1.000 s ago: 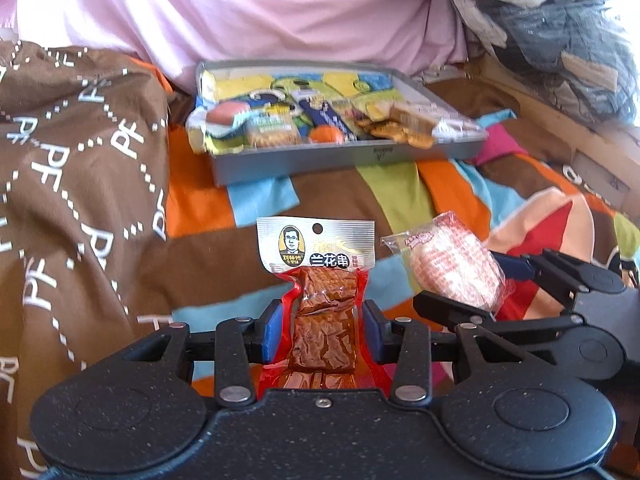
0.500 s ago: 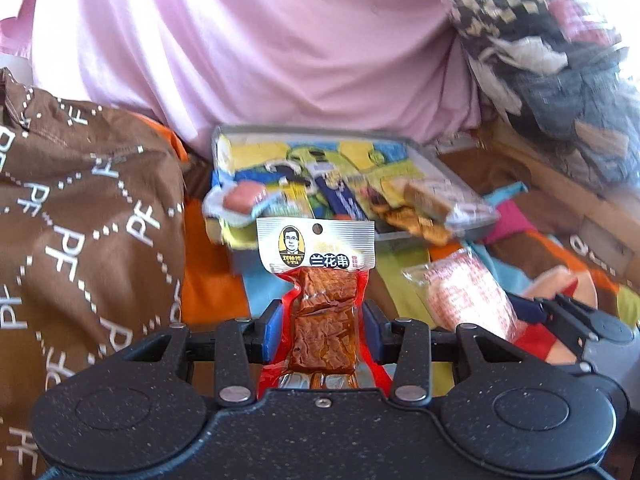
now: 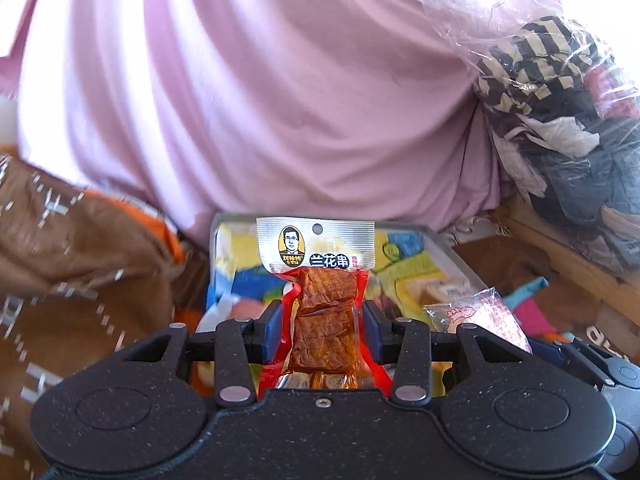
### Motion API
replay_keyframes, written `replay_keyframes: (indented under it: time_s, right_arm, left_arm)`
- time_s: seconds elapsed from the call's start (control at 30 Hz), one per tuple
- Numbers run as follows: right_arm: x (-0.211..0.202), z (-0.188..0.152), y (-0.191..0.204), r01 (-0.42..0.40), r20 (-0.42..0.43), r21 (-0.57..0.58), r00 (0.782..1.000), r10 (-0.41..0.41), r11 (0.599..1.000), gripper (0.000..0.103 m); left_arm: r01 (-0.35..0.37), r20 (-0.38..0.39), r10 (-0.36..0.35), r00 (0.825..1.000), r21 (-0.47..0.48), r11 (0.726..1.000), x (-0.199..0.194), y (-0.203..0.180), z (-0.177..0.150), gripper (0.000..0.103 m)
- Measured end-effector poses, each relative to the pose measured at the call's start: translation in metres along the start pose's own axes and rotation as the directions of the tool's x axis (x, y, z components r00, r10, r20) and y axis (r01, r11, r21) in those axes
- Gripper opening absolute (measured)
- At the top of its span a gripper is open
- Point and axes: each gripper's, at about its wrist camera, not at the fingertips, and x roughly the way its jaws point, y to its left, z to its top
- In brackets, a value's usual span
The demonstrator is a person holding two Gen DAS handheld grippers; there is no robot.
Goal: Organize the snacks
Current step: 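Carry the spicy strip pack with the left tool while the right tool carries the cake pack to the tray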
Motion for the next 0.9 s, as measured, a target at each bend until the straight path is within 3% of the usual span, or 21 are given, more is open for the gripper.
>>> replay_keyframes:
  time_s: [0.27,0.5,0.9]
  right_arm:
    - [0.048,0.023,-0.031,0.050,-0.067,0.022,0.997,-0.048,0.999,0.078]
    - [0.083,0.035,-0.037,0.055,-0.117,-0.047,0.991,-0.060,0.997,0.078]
    - [0.109,0.033,-0.035,0.042,-0.178,-0.062,0.983,-0.052,0.997,0.078]
  left_arm:
    - [-0.048,-0.024,0.046,0.999,-0.056,0.997,0.050,0.009,0.018,0.044]
    - [-0.113,-0.059,0.105,0.993,-0.154,0.981,0.088,0.022,0.025,0.044]
    - [-0.144,-0.074,0.134,0.988,-0.164,0.976,0.113,0.024,0.025,0.045]
